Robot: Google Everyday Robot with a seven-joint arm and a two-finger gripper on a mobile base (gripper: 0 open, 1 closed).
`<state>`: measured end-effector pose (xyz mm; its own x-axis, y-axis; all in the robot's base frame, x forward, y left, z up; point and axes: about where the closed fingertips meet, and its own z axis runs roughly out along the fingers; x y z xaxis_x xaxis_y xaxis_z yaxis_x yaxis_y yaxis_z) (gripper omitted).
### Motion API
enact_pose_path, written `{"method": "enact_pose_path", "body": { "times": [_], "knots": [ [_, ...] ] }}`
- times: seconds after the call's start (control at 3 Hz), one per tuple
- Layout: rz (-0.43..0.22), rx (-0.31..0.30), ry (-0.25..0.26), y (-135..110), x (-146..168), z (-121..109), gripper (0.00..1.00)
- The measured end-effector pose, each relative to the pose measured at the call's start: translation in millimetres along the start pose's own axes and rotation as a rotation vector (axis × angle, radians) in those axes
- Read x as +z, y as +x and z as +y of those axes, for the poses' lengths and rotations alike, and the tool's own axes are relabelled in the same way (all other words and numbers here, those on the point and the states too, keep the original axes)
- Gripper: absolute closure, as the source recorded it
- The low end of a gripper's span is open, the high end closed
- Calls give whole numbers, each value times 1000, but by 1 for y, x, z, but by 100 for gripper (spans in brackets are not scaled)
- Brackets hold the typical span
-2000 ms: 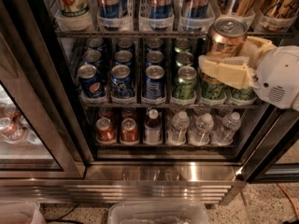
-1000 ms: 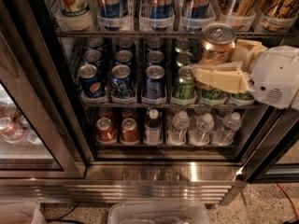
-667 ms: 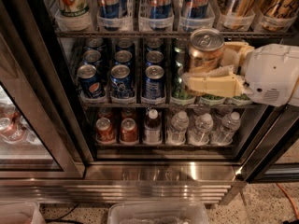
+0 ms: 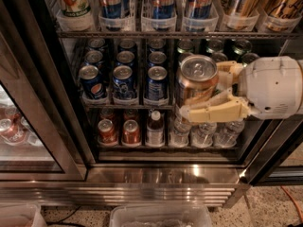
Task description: Pick orange can from top shelf of fridge
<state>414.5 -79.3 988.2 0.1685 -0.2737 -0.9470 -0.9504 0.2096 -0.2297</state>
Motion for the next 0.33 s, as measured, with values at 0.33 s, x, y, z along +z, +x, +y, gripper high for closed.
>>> {"method": "enact_pose_path", "body": {
  "times": [0.33],
  "knots": [
    [-1, -2, -30, -1, 1, 8, 100]
  ]
}}
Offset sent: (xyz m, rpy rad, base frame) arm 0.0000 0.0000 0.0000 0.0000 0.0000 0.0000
